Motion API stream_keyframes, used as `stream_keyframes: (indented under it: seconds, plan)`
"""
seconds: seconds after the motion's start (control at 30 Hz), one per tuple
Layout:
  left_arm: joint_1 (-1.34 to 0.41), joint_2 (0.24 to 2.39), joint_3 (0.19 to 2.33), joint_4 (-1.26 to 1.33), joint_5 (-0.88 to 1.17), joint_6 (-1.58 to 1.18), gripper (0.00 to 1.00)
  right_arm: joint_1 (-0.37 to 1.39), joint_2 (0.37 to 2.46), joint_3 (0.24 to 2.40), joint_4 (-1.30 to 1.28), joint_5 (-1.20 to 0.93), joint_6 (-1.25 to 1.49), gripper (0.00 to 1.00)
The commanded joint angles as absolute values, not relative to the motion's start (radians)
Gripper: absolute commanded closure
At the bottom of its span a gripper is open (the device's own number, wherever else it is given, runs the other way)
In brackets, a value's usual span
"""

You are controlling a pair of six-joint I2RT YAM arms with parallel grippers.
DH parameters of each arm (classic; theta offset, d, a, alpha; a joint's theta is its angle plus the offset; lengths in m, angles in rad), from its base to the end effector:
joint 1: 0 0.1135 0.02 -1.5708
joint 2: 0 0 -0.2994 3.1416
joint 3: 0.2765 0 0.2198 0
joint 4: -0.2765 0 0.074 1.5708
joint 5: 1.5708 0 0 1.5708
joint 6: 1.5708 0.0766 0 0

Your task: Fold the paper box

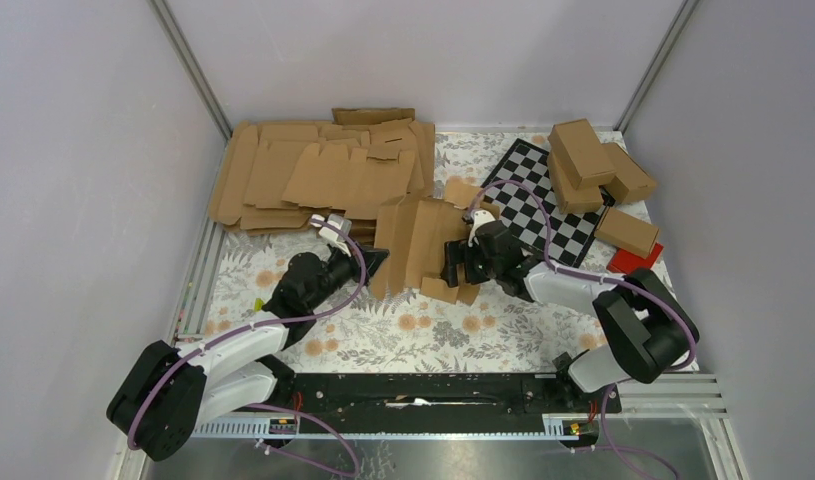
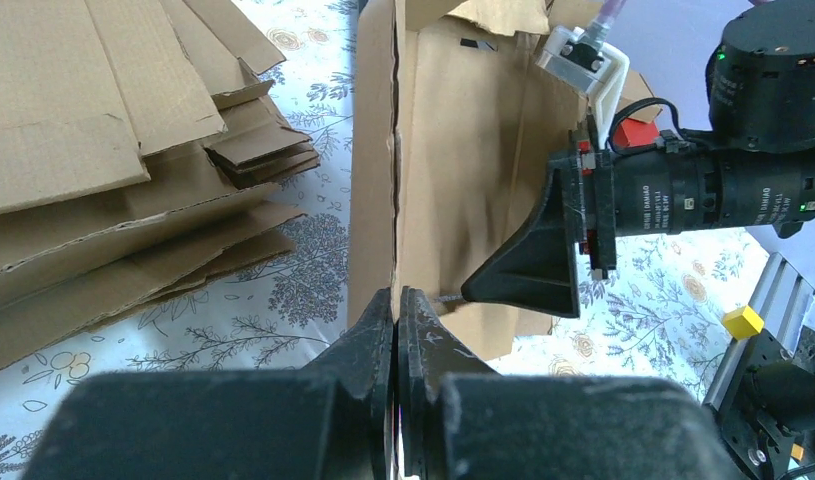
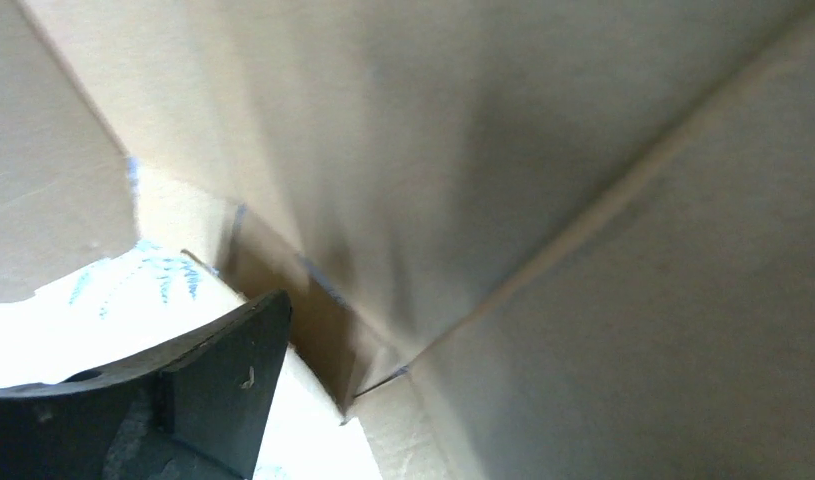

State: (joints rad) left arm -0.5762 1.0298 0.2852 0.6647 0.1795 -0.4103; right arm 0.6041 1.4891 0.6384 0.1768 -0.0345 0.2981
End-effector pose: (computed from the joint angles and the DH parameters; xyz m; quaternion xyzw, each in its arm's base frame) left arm 0.1694 -0.1264 0.2591 0.1212 0.7243 -0.3779 0.5639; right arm 0.2436 0.1713 0.1986 -0.1447 0.8893 0.2030 0.3834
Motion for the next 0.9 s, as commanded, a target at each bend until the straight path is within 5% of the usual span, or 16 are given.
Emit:
stream_keyframes:
  seconds: [0.0, 0.47, 0.87]
  plan:
    - [-0.578, 1.028, 0.286, 0.758, 0.148, -0.396, 1.0, 0.618, 1.426, 0.625, 0.256, -0.177, 0.27, 0.04]
    - [-0.578, 1.047, 0.29, 0.763, 0.151, -0.405, 1.0, 0.639, 1.425, 0.623, 0.266, -0.173, 0.249, 0.03]
    - [-0.578, 1.045, 0.305, 0.72, 0.13, -0.396, 1.0, 0.64, 1.403, 0.635, 0.201, 0.104, 0.293, 0.0]
